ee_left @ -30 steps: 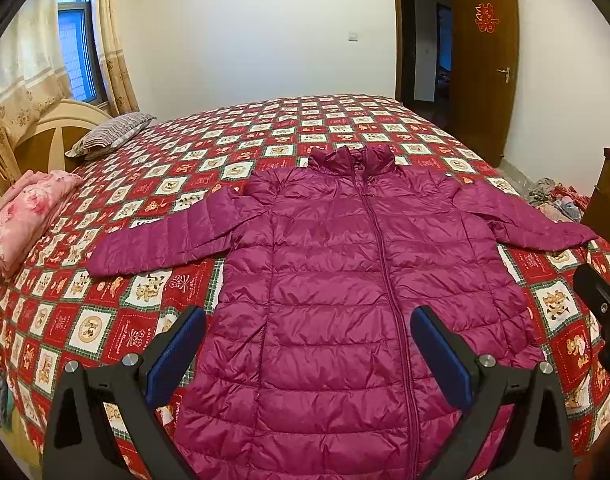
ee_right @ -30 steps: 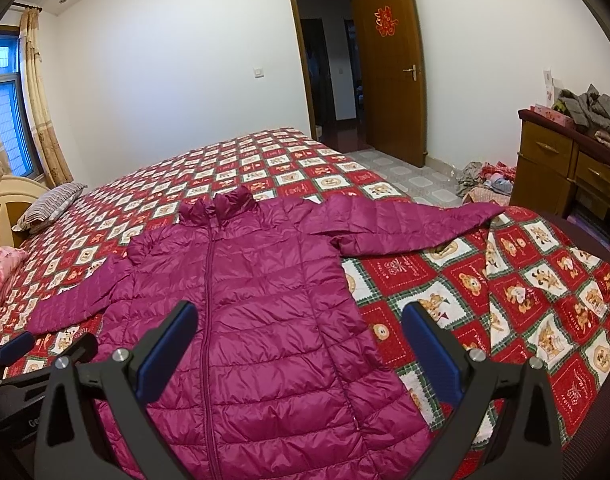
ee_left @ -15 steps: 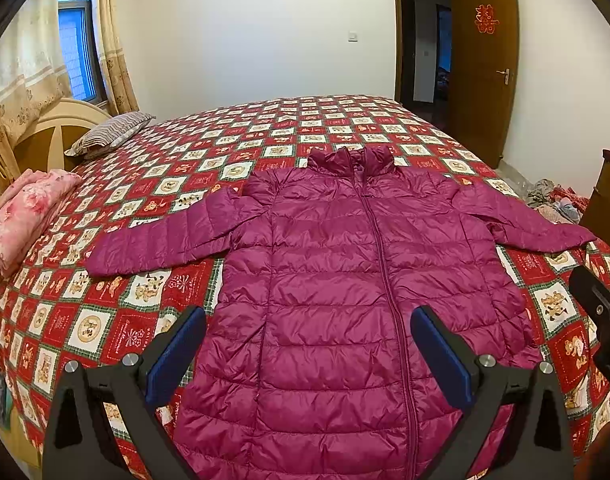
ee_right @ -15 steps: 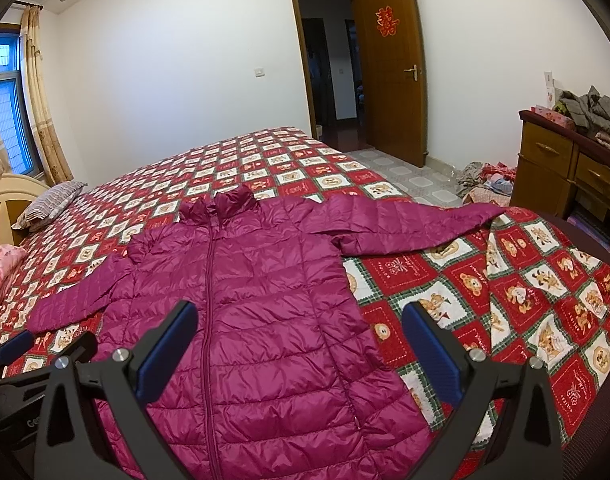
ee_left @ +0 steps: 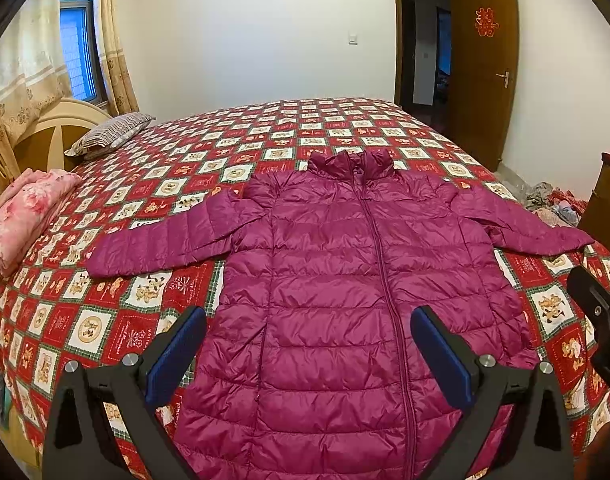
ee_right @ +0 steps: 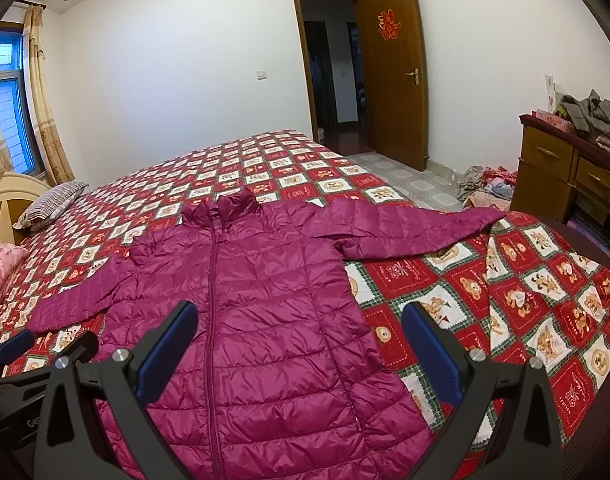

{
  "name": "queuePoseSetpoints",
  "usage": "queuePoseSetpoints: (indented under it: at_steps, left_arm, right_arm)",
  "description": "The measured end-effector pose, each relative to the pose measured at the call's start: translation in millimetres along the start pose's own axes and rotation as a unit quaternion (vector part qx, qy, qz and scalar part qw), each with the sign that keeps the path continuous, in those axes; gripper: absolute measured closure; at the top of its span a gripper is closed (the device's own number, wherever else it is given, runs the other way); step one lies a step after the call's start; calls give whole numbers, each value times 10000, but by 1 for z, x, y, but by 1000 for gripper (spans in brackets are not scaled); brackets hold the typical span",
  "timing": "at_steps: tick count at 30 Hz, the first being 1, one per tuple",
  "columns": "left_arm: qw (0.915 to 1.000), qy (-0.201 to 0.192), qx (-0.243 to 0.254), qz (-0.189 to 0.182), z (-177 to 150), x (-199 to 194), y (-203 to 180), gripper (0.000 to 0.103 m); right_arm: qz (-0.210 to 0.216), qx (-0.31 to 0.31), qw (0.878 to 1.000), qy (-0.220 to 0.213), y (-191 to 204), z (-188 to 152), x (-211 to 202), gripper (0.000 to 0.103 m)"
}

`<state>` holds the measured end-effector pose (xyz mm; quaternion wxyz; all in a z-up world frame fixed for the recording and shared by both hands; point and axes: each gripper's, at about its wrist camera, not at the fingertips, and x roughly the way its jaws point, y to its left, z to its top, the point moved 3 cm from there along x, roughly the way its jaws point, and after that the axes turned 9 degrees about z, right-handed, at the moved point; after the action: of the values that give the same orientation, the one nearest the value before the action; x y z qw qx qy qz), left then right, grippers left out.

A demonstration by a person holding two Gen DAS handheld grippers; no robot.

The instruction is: Fold large clothes

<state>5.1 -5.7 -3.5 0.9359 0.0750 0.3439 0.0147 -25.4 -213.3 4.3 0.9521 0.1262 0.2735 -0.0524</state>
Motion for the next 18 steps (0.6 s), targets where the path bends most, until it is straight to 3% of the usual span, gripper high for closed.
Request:
queuePoseSetpoints:
  at_steps: [18]
  left_arm:
    - [9999, 109, -8, 8, -1, 10, 3, 1]
  right_arm:
    - [-6, 8, 9999, 117, -2, -6, 9, 0]
